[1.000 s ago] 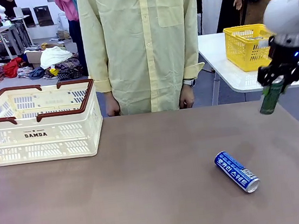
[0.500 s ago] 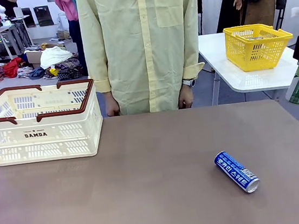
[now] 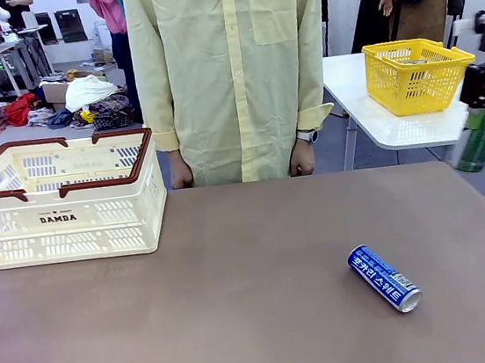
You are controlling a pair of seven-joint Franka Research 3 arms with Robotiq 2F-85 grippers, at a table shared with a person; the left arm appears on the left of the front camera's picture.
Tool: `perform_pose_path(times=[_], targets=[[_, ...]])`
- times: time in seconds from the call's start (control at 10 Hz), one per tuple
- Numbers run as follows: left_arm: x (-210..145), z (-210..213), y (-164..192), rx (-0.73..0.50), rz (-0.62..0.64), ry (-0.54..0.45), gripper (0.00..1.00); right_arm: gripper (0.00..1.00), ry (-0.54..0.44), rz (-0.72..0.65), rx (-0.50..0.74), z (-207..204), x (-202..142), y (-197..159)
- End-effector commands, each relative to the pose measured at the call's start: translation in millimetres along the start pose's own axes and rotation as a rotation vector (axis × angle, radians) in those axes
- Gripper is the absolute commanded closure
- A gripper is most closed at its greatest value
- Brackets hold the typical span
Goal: Place the drinks into the Shopping basket.
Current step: Pick up one drink and place it into the Shopping basket.
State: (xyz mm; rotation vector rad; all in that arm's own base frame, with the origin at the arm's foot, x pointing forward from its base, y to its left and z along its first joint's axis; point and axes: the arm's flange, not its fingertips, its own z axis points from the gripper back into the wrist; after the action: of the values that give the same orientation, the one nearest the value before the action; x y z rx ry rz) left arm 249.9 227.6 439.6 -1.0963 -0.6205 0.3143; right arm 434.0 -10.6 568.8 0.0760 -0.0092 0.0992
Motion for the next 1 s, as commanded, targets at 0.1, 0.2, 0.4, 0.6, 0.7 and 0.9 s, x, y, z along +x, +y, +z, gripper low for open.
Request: perform_pose_path(times=[0.1,0.2,0.4,0.6,0.7,0.9], targets=[[0,2,1,-0.013,-0.015,-0.003,0.0,1.0,-0.087,0.327,-0.11,-27,37,137],[0,2,1,-0.013,-0.015,-0.003,0.0,1.0,-0.08,0.434,-0.106,-45,41,187],[0,2,1,-0.013,-0.015,-0.003,0.0,1.0,-0.069,0.715,-0.073,-85,33,295],[0,2,1,-0.013,-0.015,-0.003,0.0,1.0,-0.053,0.922,-0.005,-107,15,374],[0,2,1,-0.013,-0.015,-0.003,0.0,1.0,-0.04,0.995,-0.004,-122,4,409],[0,2,1,-0.013,-0.015,-0.003,0.0,1.0,0.048,1.117,0.011,-154,-15,446]])
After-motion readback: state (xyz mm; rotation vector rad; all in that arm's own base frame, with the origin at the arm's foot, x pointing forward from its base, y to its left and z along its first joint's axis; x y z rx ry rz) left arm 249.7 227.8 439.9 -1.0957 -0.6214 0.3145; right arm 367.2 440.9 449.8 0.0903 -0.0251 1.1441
